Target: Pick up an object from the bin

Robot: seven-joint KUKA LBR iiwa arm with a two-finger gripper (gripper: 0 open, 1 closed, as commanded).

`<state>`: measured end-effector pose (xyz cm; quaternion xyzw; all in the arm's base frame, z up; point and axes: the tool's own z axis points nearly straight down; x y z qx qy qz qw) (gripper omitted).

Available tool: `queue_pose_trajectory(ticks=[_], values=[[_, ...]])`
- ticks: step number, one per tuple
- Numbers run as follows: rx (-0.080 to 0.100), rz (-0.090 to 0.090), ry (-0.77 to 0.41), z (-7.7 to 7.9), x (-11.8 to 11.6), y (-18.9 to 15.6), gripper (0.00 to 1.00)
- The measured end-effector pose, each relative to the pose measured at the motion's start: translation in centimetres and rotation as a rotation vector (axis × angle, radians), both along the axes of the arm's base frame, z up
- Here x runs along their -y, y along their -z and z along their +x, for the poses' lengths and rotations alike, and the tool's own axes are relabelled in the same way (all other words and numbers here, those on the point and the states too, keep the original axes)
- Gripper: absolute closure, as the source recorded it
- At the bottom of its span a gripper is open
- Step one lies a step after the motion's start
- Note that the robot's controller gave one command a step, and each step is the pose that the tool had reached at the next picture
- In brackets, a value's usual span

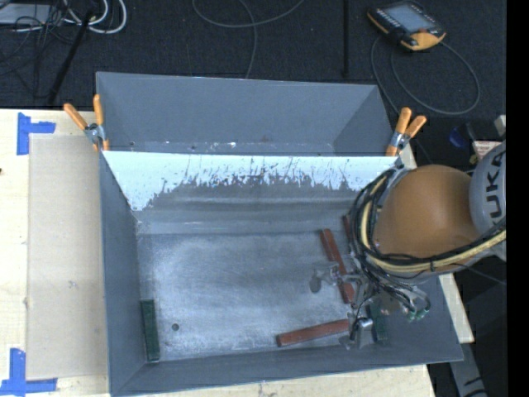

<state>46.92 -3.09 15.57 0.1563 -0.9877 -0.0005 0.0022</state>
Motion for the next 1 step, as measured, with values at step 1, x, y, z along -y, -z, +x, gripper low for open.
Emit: queue_pose_trajectory(ticks=[1], values=[[0.002,0.001,-0.055,0.44,1.82,0.86,0.0]])
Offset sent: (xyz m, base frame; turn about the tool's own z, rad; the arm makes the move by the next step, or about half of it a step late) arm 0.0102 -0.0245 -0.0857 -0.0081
